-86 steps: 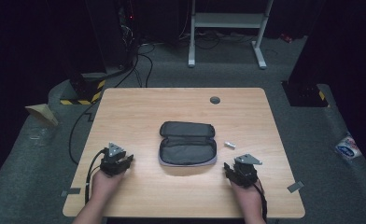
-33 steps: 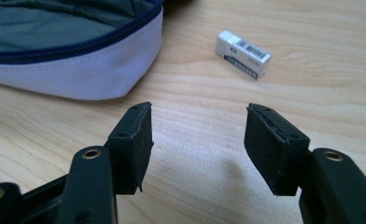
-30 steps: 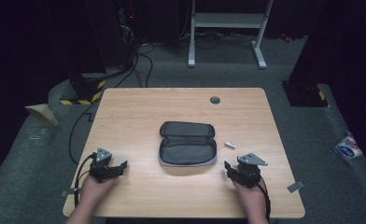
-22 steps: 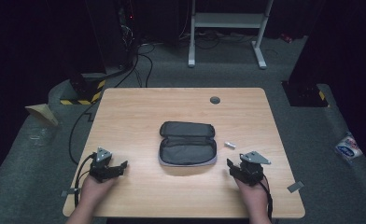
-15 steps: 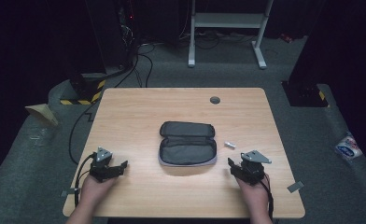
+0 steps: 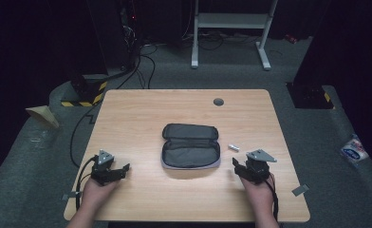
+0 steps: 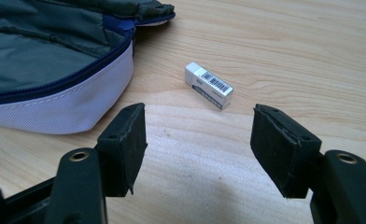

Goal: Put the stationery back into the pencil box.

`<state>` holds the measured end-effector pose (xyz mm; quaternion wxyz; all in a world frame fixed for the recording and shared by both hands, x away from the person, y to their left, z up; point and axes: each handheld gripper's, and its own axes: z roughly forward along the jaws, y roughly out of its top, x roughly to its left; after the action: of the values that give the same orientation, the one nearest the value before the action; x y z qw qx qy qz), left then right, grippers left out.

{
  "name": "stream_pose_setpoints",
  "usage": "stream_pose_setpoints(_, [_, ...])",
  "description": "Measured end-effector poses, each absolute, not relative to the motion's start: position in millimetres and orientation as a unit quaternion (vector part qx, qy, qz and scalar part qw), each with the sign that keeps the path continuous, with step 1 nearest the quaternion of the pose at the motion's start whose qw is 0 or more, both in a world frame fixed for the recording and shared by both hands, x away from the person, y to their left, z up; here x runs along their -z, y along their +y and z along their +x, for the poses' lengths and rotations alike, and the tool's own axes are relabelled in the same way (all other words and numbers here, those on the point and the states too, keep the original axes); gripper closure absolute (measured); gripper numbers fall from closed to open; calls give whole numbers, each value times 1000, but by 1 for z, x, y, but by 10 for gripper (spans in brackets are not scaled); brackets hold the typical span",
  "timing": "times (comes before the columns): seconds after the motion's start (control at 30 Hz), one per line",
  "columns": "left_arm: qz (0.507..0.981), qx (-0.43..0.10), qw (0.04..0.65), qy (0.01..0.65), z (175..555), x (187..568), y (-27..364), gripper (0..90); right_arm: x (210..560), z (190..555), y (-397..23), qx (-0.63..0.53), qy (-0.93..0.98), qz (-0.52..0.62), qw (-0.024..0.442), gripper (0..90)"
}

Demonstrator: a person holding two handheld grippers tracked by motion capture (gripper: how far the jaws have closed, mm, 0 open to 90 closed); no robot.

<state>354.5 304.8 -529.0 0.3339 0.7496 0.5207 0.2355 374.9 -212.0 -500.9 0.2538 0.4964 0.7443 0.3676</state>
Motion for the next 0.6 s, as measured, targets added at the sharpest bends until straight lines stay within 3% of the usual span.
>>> stream_pose_setpoints(0.6, [751, -235, 333, 519, 354, 529, 305, 242, 504, 416, -207, -350, 752, 500, 248, 387])
